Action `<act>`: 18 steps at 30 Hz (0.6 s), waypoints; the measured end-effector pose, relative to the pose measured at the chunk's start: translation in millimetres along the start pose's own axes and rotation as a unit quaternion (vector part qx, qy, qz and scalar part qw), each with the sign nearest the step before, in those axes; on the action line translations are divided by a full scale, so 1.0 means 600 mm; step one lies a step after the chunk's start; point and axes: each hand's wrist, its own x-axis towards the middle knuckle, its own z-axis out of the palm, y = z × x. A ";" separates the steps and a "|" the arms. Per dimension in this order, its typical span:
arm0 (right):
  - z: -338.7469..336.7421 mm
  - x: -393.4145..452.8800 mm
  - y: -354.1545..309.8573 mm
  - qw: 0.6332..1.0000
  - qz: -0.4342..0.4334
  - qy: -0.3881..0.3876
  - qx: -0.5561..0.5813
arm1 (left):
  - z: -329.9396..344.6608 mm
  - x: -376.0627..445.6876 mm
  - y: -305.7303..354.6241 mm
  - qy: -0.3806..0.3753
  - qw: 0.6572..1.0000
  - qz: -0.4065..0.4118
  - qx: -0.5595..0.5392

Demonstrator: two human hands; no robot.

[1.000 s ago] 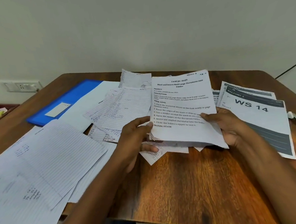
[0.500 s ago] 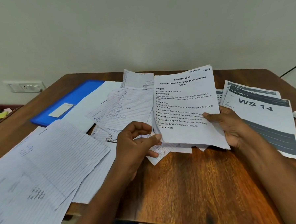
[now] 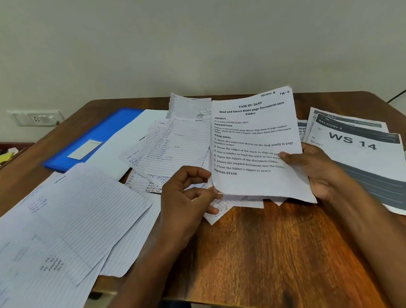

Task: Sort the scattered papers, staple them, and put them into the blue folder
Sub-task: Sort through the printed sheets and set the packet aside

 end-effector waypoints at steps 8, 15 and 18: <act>0.005 -0.007 -0.005 1.000 -0.003 0.002 0.013 | -0.007 0.001 0.008 -0.014 0.998 -0.011 -0.064; 0.007 -0.009 -0.007 1.000 0.001 0.000 0.019 | -0.003 0.002 0.008 -0.010 0.999 -0.016 -0.044; 0.007 -0.008 -0.006 1.000 0.001 0.000 0.019 | -0.003 0.003 0.009 -0.010 0.999 -0.020 -0.041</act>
